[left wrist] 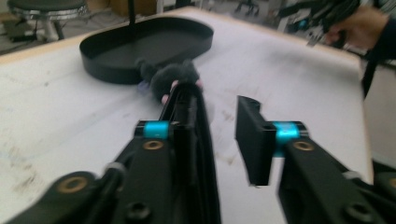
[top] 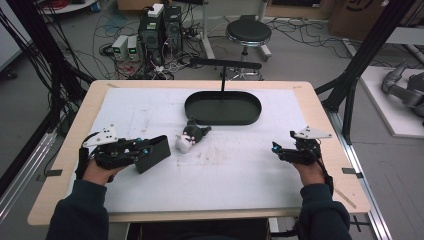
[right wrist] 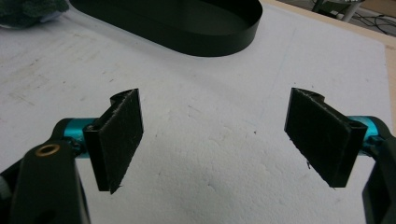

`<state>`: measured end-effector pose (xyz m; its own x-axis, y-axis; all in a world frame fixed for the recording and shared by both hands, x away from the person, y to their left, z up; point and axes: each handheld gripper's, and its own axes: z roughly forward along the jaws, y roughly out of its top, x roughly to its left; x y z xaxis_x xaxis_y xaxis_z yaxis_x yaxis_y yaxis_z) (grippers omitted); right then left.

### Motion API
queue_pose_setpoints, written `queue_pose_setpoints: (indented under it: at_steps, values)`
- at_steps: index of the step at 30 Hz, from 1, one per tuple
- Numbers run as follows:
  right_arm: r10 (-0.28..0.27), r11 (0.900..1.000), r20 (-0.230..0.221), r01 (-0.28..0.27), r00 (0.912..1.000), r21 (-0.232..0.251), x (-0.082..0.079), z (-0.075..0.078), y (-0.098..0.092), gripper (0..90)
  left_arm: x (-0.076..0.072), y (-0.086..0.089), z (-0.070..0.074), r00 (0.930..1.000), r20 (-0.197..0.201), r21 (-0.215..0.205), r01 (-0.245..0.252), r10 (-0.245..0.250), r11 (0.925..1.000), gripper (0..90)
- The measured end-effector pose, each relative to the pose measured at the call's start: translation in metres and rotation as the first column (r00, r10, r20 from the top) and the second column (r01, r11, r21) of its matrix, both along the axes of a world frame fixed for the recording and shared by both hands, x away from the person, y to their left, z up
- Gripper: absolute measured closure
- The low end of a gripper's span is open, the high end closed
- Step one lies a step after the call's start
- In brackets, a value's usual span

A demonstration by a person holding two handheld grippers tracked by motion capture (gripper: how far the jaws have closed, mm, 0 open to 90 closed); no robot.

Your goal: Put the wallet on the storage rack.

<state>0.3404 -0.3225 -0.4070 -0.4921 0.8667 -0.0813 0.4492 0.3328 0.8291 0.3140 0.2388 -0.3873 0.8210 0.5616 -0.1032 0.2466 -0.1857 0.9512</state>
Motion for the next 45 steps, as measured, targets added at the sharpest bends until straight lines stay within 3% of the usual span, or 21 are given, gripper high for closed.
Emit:
queue_pose_setpoints:
  at_steps: [1,2,6,9,14,15,18,19,20,22,24,27,28,34,36,40,42,45]
  values:
    - [0.000,1.000,0.000,0.000,1.0000,0.000,0.000,0.000,0.000,19.7,0.000,0.000,0.000,1.0000,0.000,0.000,0.000,0.000,1.0000,49.3]
    - [0.001,1.000,0.000,-0.001,1.0000,0.002,0.000,0.000,0.000,19.7,0.001,-0.001,0.003,0.9954,0.049,0.012,-0.082,0.082,0.9965,37.0]
    - [0.002,1.000,0.000,-0.002,1.0000,0.000,0.000,0.000,0.000,19.7,0.002,0.000,0.001,0.9885,0.060,0.041,-0.141,0.139,0.9891,23.0]
    - [0.002,1.000,0.001,-0.002,1.0000,-0.001,0.000,0.000,0.000,19.8,0.004,0.001,-0.007,0.9927,0.016,0.037,-0.120,0.119,0.9921,21.1]
    - [0.008,1.000,-0.002,-0.008,1.0000,-0.002,0.001,-0.001,0.000,19.8,0.006,-0.001,-0.012,0.9948,-0.010,0.048,-0.100,0.101,0.9938,20.9]
    - [0.010,1.000,-0.001,-0.010,0.9999,-0.004,0.001,-0.001,0.000,19.8,0.008,-0.002,-0.019,0.9936,-0.032,0.080,-0.106,0.109,0.9912,20.9]
    - [0.010,1.000,-0.002,-0.010,0.9999,-0.005,0.001,-0.001,0.001,19.8,0.011,-0.003,-0.025,0.9919,-0.056,0.110,-0.108,0.114,0.9881,20.9]
    - [0.011,1.000,-0.005,-0.011,0.9999,-0.004,0.001,-0.001,0.001,19.8,0.012,-0.005,-0.029,0.9912,-0.077,0.141,-0.095,0.107,0.9854,21.2]
    - [0.012,1.000,-0.006,-0.013,0.9999,-0.004,0.001,-0.002,0.001,19.8,0.013,-0.005,-0.031,0.9901,-0.095,0.155,-0.088,0.104,0.9840,25.7]
    - [0.011,1.000,-0.008,-0.011,0.9999,-0.004,0.001,-0.002,0.001,19.8,0.013,-0.004,-0.032,0.9909,-0.105,0.162,-0.066,0.084,0.9846,54.4]
    - [0.010,1.000,-0.009,-0.010,0.9999,-0.005,0.001,-0.002,0.001,19.8,0.012,-0.003,-0.031,0.9917,-0.105,0.160,-0.057,0.074,0.9855,74.1]
    - [0.010,1.000,-0.011,-0.010,0.9999,-0.007,0.001,-0.002,0.001,19.9,0.011,-0.002,-0.028,0.9926,-0.097,0.148,-0.058,0.073,0.9872,76.4]
    - [0.009,1.000,-0.012,-0.009,0.9999,-0.007,0.001,-0.002,0.000,19.9,0.011,-0.001,-0.027,0.9934,-0.095,0.120,-0.053,0.064,0.9914,76.6]
    - [0.011,1.000,-0.013,-0.011,0.9999,-0.006,0.001,-0.002,0.000,19.9,0.011,0.002,-0.019,0.9938,-0.067,0.055,-0.085,0.089,0.9948,76.7]
    - [0.007,1.000,-0.014,-0.007,0.9999,-0.004,0.000,-0.002,0.001,19.9,0.011,0.004,-0.016,0.9915,-0.051,0.021,-0.119,0.120,0.9927,76.7]
    - [0.005,1.000,-0.001,-0.005,1.0000,0.001,-0.001,-0.001,0.000,19.9,0.015,0.004,-0.007,0.9886,-0.030,0.004,-0.147,0.147,0.9891,76.7]
    - [0.004,1.000,-0.003,-0.004,1.0000,0.008,-0.002,0.000,0.000,19.9,0.019,0.001,0.002,0.9866,-0.020,-0.036,-0.163,0.162,0.9860,76.7]
    - [0.003,1.000,0.002,-0.003,1.0000,0.011,-0.002,0.000,0.000,19.9,0.023,-0.002,0.007,0.9845,-0.027,-0.040,-0.174,0.173,0.9839,76.7]
